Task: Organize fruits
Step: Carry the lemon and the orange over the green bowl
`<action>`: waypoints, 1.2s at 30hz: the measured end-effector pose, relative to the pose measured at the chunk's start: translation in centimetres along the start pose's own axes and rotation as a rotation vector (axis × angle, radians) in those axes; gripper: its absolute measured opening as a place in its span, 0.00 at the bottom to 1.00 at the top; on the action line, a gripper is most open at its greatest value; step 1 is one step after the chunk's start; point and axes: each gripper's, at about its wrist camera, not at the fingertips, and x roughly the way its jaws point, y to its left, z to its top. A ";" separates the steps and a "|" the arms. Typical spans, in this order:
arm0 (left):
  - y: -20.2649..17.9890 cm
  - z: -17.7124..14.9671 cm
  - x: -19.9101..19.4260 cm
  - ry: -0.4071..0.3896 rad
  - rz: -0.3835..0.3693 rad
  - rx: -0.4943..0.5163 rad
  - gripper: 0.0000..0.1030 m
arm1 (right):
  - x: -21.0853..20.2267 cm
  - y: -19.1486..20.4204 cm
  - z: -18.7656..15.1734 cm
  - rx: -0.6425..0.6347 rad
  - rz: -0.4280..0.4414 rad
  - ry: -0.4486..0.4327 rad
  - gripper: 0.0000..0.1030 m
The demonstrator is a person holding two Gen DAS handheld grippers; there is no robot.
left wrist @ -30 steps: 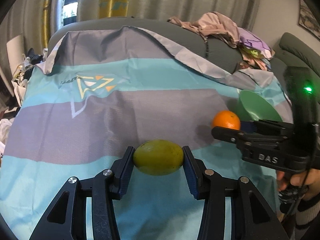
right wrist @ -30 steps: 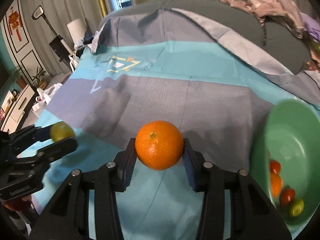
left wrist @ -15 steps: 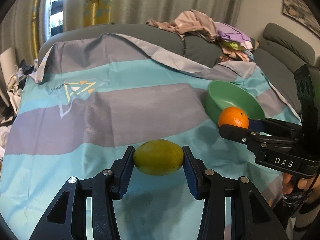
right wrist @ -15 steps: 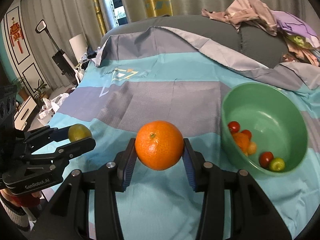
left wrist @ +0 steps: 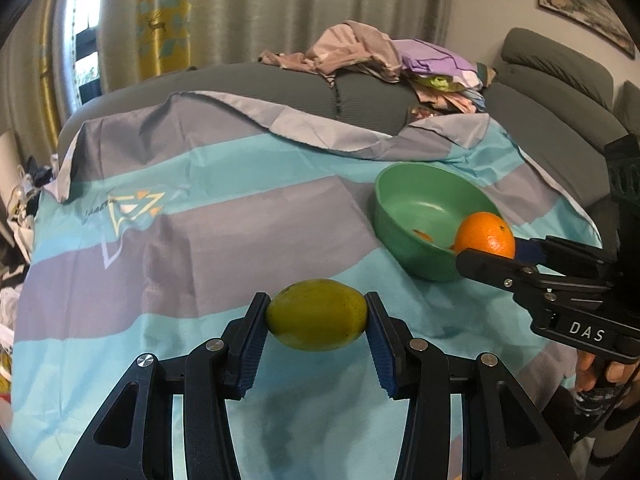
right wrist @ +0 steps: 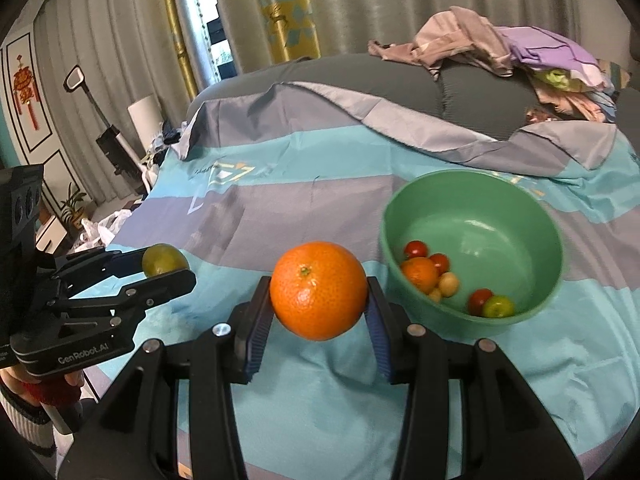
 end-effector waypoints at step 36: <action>-12.0 6.6 9.1 0.042 -0.117 0.217 0.46 | -1.7 -11.8 -0.1 0.192 -0.137 -0.087 0.44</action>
